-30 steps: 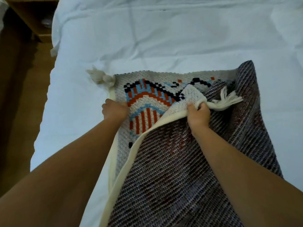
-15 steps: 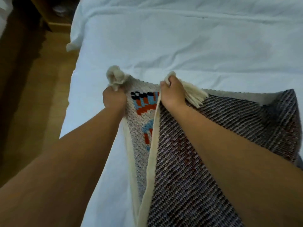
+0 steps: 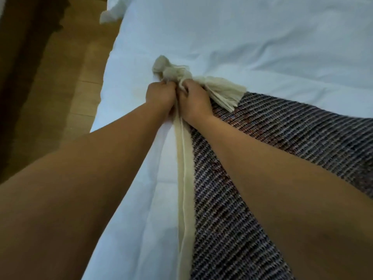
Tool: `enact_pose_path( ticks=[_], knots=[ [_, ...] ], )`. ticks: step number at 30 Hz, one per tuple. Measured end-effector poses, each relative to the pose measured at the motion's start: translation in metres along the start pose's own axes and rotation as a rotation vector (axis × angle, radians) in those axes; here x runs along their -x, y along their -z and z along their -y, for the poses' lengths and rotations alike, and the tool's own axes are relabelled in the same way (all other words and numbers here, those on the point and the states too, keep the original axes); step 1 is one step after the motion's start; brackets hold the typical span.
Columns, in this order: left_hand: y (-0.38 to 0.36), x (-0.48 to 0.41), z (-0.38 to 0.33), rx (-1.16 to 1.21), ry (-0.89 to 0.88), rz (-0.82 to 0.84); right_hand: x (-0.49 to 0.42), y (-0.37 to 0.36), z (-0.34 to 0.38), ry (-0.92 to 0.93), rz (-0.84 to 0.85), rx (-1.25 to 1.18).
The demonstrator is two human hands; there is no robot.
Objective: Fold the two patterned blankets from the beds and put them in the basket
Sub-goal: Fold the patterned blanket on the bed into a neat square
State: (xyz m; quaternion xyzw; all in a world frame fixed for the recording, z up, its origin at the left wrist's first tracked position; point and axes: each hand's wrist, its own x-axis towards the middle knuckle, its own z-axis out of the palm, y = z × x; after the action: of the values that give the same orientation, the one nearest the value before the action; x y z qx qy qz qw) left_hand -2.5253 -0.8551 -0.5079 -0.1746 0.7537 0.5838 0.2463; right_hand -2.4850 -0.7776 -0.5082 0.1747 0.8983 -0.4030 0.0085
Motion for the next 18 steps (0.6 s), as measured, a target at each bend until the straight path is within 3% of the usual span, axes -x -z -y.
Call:
enact_pose_path(
  ticks=[3,9,14,18],
  knots=[
    [-0.002,0.008,0.001,0.009,0.049,0.011,0.015,-0.009,-0.004,-0.040,0.116,0.074],
    [-0.004,0.061,0.024,-0.048,-0.107,0.025,0.079,-0.003,-0.011,0.095,0.231,0.291],
    [0.004,0.125,0.072,-0.260,-0.150,-0.066,0.159,0.010,-0.021,0.120,0.296,0.277],
    [0.011,0.199,0.124,-0.275,-0.096,-0.069,0.235,0.016,-0.036,0.161,0.356,0.309]
  ],
)
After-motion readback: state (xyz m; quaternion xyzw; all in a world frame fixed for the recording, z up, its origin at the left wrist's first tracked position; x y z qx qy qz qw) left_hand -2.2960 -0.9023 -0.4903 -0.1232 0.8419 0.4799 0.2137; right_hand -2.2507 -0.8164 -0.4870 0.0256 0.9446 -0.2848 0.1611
